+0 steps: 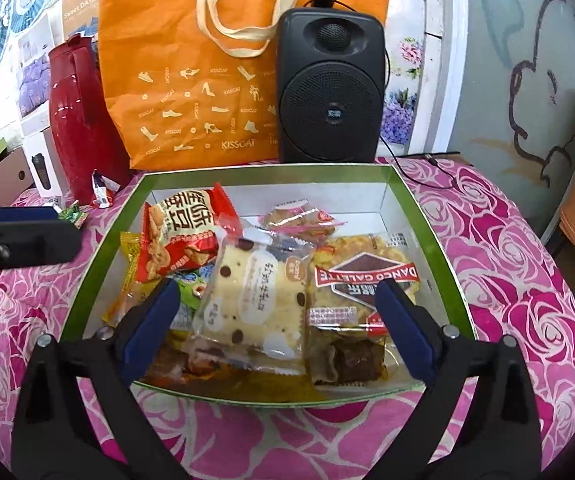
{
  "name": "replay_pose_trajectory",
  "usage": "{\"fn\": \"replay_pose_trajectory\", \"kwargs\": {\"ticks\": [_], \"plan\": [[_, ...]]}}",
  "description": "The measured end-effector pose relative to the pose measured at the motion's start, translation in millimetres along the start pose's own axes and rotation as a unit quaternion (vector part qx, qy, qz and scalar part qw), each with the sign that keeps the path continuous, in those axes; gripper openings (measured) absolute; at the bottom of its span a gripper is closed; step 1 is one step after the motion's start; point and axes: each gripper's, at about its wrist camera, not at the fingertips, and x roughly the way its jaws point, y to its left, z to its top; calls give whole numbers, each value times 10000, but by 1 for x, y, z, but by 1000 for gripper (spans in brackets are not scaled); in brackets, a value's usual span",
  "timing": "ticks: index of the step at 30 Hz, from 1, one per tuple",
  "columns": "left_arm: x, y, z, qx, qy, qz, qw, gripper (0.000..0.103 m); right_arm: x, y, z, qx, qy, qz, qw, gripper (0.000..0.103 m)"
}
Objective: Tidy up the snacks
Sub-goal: 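Place both held snacks into the white box and open both tools, then withdraw both tools from the box toward the remaining snacks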
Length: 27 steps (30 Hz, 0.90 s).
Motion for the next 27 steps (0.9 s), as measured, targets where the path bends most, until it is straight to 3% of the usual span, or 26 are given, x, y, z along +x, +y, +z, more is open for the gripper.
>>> {"fn": "replay_pose_trajectory", "kwargs": {"ticks": [4,11,18,27], "plan": [[0,10,-4,-170,74,74,9998,85,5,-1,-3,24,232,-126,9996,99],[-24,22,-9,-362,-7,87,9993,85,-18,16,8,-76,66,125,9999,101],[-79,52,-13,-637,-586,560,9947,85,-45,51,19,-331,-26,672,9972,102],[-120,123,-41,-1287,-868,1156,9811,85,-46,115,10,-663,280,1621,9841,102]]}}
